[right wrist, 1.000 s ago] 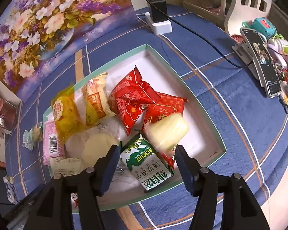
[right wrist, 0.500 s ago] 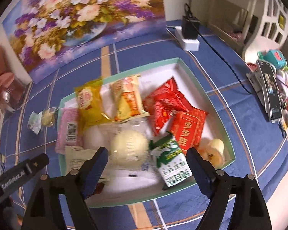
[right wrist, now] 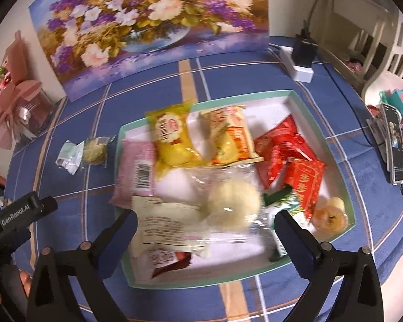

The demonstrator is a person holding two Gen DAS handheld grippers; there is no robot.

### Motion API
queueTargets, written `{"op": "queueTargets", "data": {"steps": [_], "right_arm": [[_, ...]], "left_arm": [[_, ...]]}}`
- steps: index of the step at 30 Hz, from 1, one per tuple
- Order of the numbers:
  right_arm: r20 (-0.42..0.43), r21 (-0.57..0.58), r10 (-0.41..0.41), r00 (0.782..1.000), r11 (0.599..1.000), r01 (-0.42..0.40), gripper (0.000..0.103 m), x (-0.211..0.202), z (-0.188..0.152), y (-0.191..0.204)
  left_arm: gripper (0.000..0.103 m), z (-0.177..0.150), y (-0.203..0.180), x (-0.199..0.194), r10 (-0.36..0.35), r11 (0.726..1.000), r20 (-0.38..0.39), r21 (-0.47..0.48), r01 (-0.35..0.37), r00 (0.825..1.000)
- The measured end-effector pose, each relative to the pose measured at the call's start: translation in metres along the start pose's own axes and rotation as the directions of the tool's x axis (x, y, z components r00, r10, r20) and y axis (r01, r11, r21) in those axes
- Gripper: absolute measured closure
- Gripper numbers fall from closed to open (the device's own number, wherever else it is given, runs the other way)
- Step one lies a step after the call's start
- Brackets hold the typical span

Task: Organize snacks
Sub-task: 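Move both open tools back toward the snacks left on the cloth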

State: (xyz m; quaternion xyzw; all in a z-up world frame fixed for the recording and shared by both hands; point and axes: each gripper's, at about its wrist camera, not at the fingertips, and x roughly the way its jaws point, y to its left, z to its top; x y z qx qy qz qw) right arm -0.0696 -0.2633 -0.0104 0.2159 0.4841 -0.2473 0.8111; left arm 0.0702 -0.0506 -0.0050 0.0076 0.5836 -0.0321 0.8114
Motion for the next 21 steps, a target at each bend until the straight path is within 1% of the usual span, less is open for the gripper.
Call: {"op": "queueTargets", "data": {"steps": [5, 10, 17, 21], "right_arm": [[-0.007, -0.030, 0.012, 1.000, 0.999, -0.012, 0.000, 0.004, -0.002, 0.024], [-0.010, -0.065, 0.043, 0.999, 0.997, -0.044, 0.000, 0.009, -0.003, 0.047], [0.036, -0.102, 0.084, 0.996, 0.992, -0.079, 0.000, 0.009, 0.000, 0.069], [0.048, -0.097, 0.136, 0.990, 0.987, -0.131, 0.000, 0.011, 0.008, 0.077]], "left_arm": [[0.009, 0.009, 0.016, 0.001, -0.002, 1.000, 0.014, -0.025, 0.002, 1.000], [0.009, 0.017, 0.030, 0.004, -0.016, 0.999, 0.021, -0.044, 0.017, 1.000], [0.009, 0.029, 0.045, 0.010, -0.050, 0.997, 0.017, -0.060, 0.051, 0.999], [0.009, 0.042, 0.051, 0.016, -0.076, 0.994, -0.016, -0.077, 0.074, 0.997]]}}
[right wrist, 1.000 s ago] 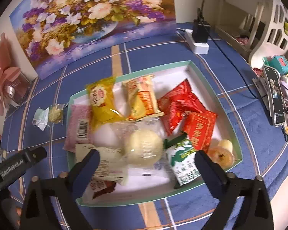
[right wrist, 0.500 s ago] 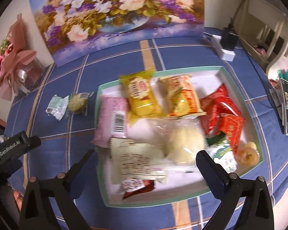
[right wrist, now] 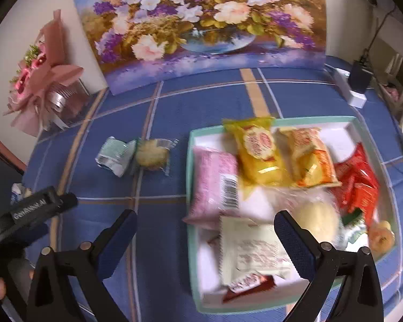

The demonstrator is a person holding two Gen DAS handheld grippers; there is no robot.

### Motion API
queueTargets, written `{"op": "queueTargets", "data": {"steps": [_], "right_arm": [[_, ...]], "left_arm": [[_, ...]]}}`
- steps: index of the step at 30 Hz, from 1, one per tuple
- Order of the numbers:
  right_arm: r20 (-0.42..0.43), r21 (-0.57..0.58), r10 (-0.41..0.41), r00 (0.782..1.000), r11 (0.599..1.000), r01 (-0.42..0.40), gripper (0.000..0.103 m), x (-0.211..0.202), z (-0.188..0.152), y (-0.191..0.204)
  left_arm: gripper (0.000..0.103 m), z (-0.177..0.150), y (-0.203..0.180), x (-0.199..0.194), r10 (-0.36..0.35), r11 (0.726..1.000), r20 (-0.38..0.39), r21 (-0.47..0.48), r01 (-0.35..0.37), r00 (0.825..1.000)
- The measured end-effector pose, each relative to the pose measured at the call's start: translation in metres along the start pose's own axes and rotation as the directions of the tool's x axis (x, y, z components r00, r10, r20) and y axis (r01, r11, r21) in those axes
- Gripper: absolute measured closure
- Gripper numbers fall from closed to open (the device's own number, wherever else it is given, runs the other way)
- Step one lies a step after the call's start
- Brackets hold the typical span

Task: Organize snacks
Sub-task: 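Move both open tools back toward the snacks left on the cloth, then grasp the green-white wrapped packet with the left tool while the right tool grasps the wrapped round biscuit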

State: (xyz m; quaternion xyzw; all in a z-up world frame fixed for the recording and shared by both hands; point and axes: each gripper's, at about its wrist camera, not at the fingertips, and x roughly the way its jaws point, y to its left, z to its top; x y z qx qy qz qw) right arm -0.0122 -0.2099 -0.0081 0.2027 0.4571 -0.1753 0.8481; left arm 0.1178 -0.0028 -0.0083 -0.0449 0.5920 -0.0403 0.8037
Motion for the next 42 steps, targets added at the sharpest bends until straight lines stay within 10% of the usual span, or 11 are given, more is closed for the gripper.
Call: {"op": "queueTargets", "data": {"steps": [17, 30, 42], "right_arm": [[-0.105, -0.147, 0.056, 0.993, 0.987, -0.071, 0.024, 0.066, 0.072, 0.060], [-0.191, -0.248, -0.019, 0.981, 0.968, -0.030, 0.028, 0.126, 0.077, 0.087], [-0.201, -0.261, -0.016, 0.979, 0.964, -0.038, 0.028, 0.148, 0.070, 0.086]], "left_arm": [[0.009, 0.087, -0.031, 0.040, -0.092, 0.967, -0.067, 0.232, 0.105, 0.993], [0.009, 0.085, -0.084, 0.096, -0.077, 0.937, -0.188, 0.321, 0.136, 0.979], [0.037, 0.080, -0.097, 0.107, 0.009, 0.929, -0.126, 0.367, 0.038, 0.992]]}}
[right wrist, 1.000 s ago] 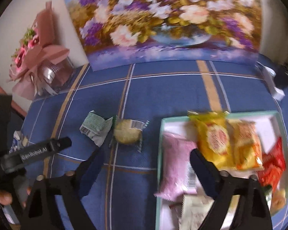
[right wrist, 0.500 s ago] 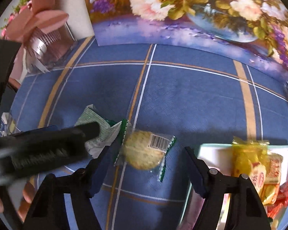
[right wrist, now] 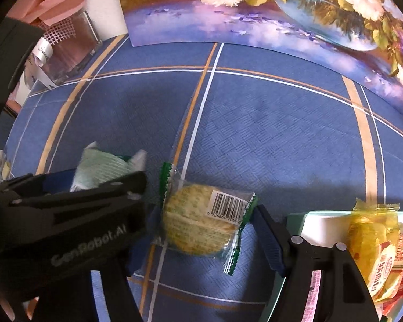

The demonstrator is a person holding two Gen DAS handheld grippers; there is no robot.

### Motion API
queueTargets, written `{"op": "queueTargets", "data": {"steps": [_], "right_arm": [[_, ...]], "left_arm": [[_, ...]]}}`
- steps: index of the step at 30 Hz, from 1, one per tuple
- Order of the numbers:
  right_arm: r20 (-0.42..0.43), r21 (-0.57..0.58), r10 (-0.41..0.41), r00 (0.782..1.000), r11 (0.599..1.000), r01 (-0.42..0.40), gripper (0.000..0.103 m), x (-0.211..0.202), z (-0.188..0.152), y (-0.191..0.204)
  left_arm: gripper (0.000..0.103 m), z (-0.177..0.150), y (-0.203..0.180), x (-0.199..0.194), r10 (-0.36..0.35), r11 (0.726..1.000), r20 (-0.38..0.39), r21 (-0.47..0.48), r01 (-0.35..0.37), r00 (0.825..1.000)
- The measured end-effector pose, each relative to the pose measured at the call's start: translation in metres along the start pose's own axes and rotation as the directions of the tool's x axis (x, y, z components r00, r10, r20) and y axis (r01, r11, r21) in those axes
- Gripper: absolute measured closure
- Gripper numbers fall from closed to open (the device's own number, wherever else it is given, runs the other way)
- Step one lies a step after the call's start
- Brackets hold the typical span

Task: Organize snacks
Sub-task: 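Grasp the green-white wrapped packet with the left tool while the right tool grasps the wrapped round biscuit, then carry the green packet and round biscuit over the tray and open both tools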

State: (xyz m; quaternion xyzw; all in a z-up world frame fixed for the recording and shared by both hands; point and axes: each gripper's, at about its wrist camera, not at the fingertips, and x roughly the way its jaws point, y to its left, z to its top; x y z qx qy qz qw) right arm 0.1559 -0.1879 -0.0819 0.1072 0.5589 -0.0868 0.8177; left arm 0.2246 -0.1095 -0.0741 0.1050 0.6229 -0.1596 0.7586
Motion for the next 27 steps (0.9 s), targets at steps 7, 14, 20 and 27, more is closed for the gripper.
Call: {"op": "queueTargets", "data": {"steps": [7, 14, 20, 27], "right_arm": [[0.010, 0.002, -0.004, 1.000, 1.000, 0.004, 0.039, -0.004, -0.004, -0.001], [0.026, -0.016, -0.022, 0.999, 1.000, 0.022, 0.044, -0.015, -0.013, 0.000], [0.042, -0.008, -0.013, 0.999, 1.000, 0.013, 0.044, -0.040, -0.024, -0.002], [0.067, 0.017, -0.015, 0.998, 1.000, 0.014, 0.044, -0.077, -0.048, -0.003]], "left_arm": [[0.043, -0.007, 0.008, -0.003, -0.012, 0.999, 0.019, -0.037, 0.013, 1.000], [0.044, -0.017, 0.022, -0.006, -0.010, 0.997, 0.009, -0.081, 0.011, 1.000], [0.044, -0.033, 0.035, -0.015, -0.014, 0.990, -0.006, -0.139, 0.013, 1.000], [0.044, -0.062, 0.041, -0.043, -0.037, 0.984, 0.005, -0.175, 0.038, 0.999]]}}
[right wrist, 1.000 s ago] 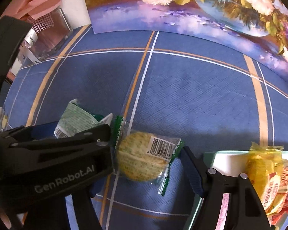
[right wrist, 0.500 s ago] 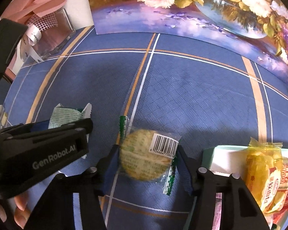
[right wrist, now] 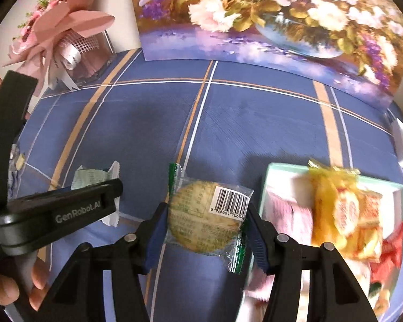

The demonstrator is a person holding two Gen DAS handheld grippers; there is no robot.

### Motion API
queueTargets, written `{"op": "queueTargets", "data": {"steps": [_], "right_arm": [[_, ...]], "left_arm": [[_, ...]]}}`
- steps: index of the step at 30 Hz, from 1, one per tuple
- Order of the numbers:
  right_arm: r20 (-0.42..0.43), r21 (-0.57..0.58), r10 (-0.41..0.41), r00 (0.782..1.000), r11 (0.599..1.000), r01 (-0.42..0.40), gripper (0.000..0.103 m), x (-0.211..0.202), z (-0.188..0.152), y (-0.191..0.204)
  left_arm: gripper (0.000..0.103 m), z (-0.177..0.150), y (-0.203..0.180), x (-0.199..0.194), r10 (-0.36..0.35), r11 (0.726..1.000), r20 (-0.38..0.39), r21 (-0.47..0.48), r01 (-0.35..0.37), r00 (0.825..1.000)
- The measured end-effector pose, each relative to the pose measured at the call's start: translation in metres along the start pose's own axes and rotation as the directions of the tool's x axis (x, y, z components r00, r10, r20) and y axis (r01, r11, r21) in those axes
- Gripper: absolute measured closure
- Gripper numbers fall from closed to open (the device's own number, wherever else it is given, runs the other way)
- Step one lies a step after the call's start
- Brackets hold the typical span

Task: Organize snacks
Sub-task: 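Carry the green packet and round biscuit over the tray and open both tools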

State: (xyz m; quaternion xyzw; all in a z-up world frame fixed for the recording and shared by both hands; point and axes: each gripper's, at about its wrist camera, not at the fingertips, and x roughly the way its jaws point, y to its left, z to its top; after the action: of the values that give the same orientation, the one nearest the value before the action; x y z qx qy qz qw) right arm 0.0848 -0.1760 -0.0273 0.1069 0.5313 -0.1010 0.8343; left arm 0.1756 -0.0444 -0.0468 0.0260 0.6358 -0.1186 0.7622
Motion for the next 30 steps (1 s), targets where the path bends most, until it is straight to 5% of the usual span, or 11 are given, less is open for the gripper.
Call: {"op": "queueTargets", "data": {"steps": [17, 30], "right_arm": [[0.063, 0.164, -0.022, 0.998, 0.986, 0.011, 0.044, -0.059, -0.081, -0.030], [0.088, 0.341, -0.062, 0.994, 0.940, 0.028, 0.044, -0.092, -0.113, -0.099]], "left_arm": [[0.044, -0.091, -0.019, -0.063, -0.037, 0.997, 0.087, -0.057, 0.042, 0.995], [0.044, -0.130, -0.086, -0.091, -0.102, 0.995, 0.123, 0.027, 0.099, 0.987]]}}
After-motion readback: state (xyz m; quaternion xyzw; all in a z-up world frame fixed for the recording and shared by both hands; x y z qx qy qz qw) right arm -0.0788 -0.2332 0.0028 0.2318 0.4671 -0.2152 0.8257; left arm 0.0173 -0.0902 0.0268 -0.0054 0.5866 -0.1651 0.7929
